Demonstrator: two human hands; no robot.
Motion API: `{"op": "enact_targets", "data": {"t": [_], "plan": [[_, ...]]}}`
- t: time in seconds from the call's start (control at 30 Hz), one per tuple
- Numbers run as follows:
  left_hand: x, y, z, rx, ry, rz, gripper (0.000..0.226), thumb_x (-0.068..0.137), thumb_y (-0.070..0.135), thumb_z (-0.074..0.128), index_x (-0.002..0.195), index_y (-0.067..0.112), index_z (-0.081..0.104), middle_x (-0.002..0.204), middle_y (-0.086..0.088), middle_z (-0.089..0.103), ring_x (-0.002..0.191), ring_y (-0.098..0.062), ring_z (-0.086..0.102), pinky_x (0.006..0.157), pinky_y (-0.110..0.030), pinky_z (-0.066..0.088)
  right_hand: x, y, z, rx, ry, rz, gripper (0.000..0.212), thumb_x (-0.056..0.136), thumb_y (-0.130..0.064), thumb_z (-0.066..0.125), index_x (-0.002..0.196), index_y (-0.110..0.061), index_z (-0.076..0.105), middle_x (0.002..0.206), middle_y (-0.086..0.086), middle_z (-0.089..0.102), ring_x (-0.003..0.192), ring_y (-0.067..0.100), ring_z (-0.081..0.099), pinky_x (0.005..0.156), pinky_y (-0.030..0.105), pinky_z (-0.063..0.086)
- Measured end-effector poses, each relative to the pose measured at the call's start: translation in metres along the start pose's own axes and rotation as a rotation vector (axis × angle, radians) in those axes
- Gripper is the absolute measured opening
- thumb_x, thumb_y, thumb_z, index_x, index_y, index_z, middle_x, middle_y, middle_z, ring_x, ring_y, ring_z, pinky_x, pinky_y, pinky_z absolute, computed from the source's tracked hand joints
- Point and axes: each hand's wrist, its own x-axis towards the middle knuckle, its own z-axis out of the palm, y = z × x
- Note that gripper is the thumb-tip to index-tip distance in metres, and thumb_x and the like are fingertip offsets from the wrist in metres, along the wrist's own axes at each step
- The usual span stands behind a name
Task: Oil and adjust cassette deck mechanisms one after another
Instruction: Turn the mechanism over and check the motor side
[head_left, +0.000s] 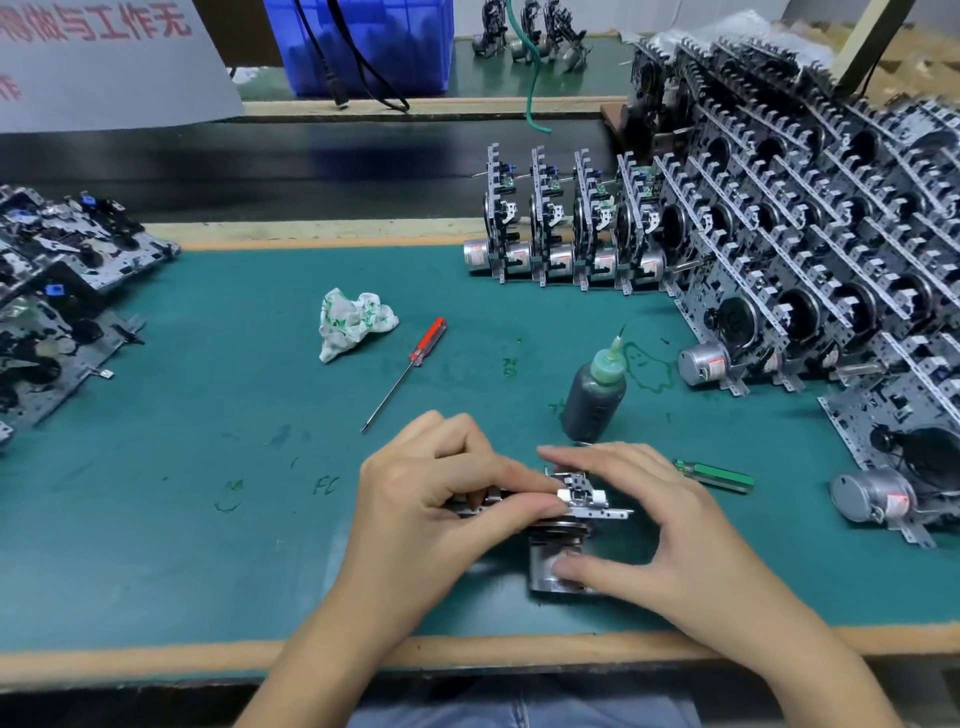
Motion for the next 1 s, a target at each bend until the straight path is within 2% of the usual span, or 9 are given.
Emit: {"op": "enact_targets", "data": {"t": [0.1,0.17,0.3,0.43,0.57,0.7,0.83,0.9,1.0], "plan": [[0.001,0.0,0.0,-0.004,0.0,0.003,0.01,0.072,0.04,0.072,0.079,0.033,0.076,0.06,0.011,0.047,0.061,-0.005,0.042,0.058,-0.017,0.032,-0.009,0.002,-0.002,-0.323,0.073,-0.017,0.054,0.072,-0.061,0.057,0.119,-0.037,0.062,0.1,-0.024,0.063,0.102,0.0,0.054,0.088,0.017,0.037],[0.001,0.001,0.0,-0.002,-0.005,0.001,0.01,0.072,0.039,0.073,0.078,0.032,0.076,0.06,0.011,0.047,0.061,-0.005,0.042,0.057,-0.018,0.033,-0.016,0.002,0.002,-0.463,0.108,-0.017,0.052,0.076,-0.06,0.052,0.111,-0.026,0.07,0.093,-0.013,0.068,0.095,0.01,0.061,0.085,0.021,0.038],[0.001,0.001,0.0,0.004,-0.005,-0.003,0.009,0.072,0.039,0.072,0.078,0.033,0.076,0.06,0.011,0.047,0.061,-0.006,0.042,0.057,-0.019,0.032,-0.02,0.001,0.002,-0.502,0.091,-0.015,0.051,0.08,-0.057,0.049,0.112,-0.023,0.069,0.095,-0.013,0.068,0.098,0.011,0.06,0.085,0.024,0.04],[0.001,0.001,0.0,0.002,-0.006,-0.008,0.018,0.074,0.041,0.071,0.09,0.033,0.072,0.061,0.012,0.047,0.06,-0.006,0.042,0.059,-0.017,0.031,-0.017,-0.005,0.001,-0.467,0.028,0.012,0.05,0.084,-0.053,0.044,0.113,-0.021,0.068,0.098,-0.015,0.063,0.099,0.009,0.055,0.084,0.025,0.039],[0.001,0.001,0.001,0.011,0.0,-0.006,0.018,0.073,0.041,0.071,0.09,0.033,0.072,0.06,0.01,0.047,0.06,-0.009,0.043,0.059,-0.018,0.032,-0.018,-0.006,-0.002,-0.5,-0.048,0.025,0.052,0.086,-0.057,0.039,0.118,-0.025,0.064,0.103,-0.014,0.059,0.1,0.01,0.055,0.086,0.024,0.037],[0.001,0.0,0.0,0.018,-0.005,-0.007,0.02,0.074,0.042,0.071,0.092,0.034,0.071,0.06,0.008,0.048,0.06,-0.009,0.044,0.059,-0.018,0.032,-0.018,-0.001,-0.001,-0.388,-0.081,0.045,0.058,0.085,-0.063,0.035,0.129,-0.03,0.056,0.111,-0.02,0.053,0.109,0.002,0.046,0.093,0.022,0.035],[0.0,0.0,0.0,0.013,-0.009,-0.006,0.018,0.074,0.043,0.071,0.09,0.035,0.072,0.06,0.009,0.048,0.06,-0.009,0.044,0.059,-0.017,0.032,-0.013,0.002,0.0,-0.134,0.024,0.063,0.054,0.077,-0.061,0.052,0.126,-0.04,0.056,0.107,-0.023,0.054,0.11,0.0,0.047,0.092,0.013,0.034],[0.0,0.001,0.0,0.018,-0.013,-0.01,0.018,0.073,0.043,0.071,0.09,0.035,0.072,0.06,0.009,0.048,0.06,-0.009,0.044,0.059,-0.017,0.031,-0.008,0.001,0.006,0.058,0.079,0.07,0.051,0.072,-0.055,0.062,0.121,-0.042,0.057,0.108,-0.021,0.056,0.111,0.005,0.051,0.091,0.012,0.036],[0.0,0.001,0.0,0.02,-0.01,-0.011,0.018,0.073,0.042,0.07,0.09,0.035,0.072,0.059,0.008,0.047,0.06,-0.009,0.044,0.059,-0.016,0.031,0.0,-0.002,0.018,0.238,0.124,0.01,0.032,0.069,-0.041,0.07,0.1,-0.034,0.064,0.1,-0.014,0.061,0.1,0.008,0.059,0.084,0.012,0.04]]}}
